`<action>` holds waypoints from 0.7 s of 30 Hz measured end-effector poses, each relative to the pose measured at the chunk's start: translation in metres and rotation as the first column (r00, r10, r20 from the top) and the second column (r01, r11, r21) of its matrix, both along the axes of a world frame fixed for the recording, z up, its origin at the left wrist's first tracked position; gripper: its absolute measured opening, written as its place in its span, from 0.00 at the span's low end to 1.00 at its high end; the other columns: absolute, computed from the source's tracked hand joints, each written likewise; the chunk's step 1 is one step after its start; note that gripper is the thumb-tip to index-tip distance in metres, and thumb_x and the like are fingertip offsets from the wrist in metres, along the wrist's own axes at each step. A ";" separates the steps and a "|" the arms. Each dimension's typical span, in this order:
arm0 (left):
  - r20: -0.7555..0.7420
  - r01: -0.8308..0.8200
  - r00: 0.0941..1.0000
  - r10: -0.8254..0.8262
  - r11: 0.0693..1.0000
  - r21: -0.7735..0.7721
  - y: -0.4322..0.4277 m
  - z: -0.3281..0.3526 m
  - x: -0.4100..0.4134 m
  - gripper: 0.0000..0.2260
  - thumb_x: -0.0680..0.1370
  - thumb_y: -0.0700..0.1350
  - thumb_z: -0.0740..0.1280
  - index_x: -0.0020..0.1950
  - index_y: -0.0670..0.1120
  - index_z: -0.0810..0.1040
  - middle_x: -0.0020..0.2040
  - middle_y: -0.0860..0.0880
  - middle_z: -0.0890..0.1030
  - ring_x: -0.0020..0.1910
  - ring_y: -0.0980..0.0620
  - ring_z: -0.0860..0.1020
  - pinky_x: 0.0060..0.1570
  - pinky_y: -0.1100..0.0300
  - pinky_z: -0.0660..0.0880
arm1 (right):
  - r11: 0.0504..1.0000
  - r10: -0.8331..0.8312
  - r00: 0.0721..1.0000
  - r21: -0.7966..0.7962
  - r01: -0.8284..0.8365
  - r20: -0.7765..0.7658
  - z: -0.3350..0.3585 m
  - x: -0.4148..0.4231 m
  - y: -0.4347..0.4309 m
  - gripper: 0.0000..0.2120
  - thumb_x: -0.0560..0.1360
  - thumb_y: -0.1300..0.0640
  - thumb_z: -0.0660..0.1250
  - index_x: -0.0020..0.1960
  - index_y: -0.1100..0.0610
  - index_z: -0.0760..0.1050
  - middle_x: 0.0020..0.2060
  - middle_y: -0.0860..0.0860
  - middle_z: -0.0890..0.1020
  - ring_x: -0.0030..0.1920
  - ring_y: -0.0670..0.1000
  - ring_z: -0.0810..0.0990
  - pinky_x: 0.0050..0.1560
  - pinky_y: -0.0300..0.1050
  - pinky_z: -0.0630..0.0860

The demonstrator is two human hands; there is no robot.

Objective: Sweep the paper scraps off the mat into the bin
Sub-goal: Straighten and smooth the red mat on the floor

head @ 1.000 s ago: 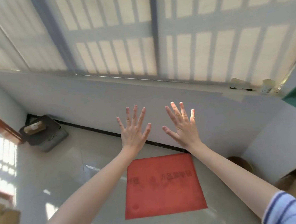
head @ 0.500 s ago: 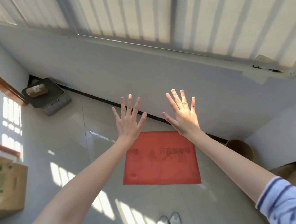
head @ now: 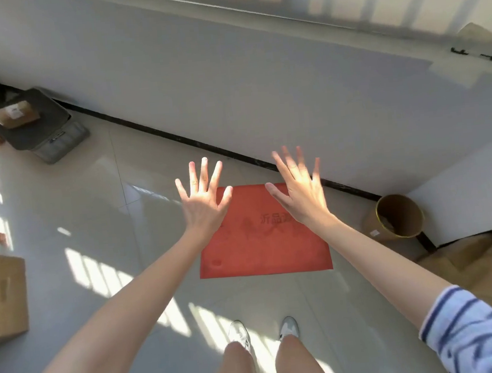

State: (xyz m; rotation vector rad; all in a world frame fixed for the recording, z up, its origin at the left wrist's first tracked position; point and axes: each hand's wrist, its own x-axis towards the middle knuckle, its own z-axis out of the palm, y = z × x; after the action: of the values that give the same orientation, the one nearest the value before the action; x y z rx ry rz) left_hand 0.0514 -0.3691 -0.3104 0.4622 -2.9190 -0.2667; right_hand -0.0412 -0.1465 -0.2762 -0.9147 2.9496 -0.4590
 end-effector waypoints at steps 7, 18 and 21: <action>0.063 0.015 0.998 -0.017 1.000 0.020 -0.024 -0.160 -0.017 0.28 0.81 0.63 0.47 0.80 0.56 0.51 0.81 0.50 0.49 0.80 0.45 0.44 0.73 0.35 0.43 | 0.999 -0.012 1.000 0.040 0.012 -0.011 -0.160 -0.016 -0.022 0.34 0.78 0.33 0.44 0.78 0.45 0.40 0.78 0.45 0.42 0.77 0.51 0.35 0.74 0.64 0.37; 0.021 0.056 0.998 -0.056 0.998 -0.007 -0.040 -0.506 -0.061 0.28 0.81 0.62 0.48 0.80 0.57 0.49 0.81 0.49 0.48 0.80 0.45 0.44 0.74 0.35 0.47 | 0.994 0.009 0.999 0.113 -0.005 -0.033 -0.517 -0.060 -0.024 0.34 0.78 0.33 0.43 0.79 0.45 0.41 0.78 0.45 0.42 0.77 0.52 0.37 0.74 0.66 0.40; 0.021 0.038 0.999 -0.038 0.999 0.002 -0.047 -0.587 -0.063 0.28 0.81 0.63 0.45 0.80 0.57 0.50 0.81 0.50 0.48 0.80 0.45 0.44 0.74 0.35 0.47 | 0.993 0.024 0.999 0.115 -0.020 -0.035 -0.600 -0.067 -0.021 0.34 0.78 0.32 0.44 0.78 0.44 0.40 0.78 0.45 0.43 0.77 0.51 0.37 0.74 0.65 0.38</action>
State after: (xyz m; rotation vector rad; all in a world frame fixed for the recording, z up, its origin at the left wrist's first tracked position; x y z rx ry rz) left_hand -0.0114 -0.4165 -0.8971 0.4133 -2.9507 -0.2716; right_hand -0.1082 -0.1671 -0.8762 -0.9512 2.9581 -0.2721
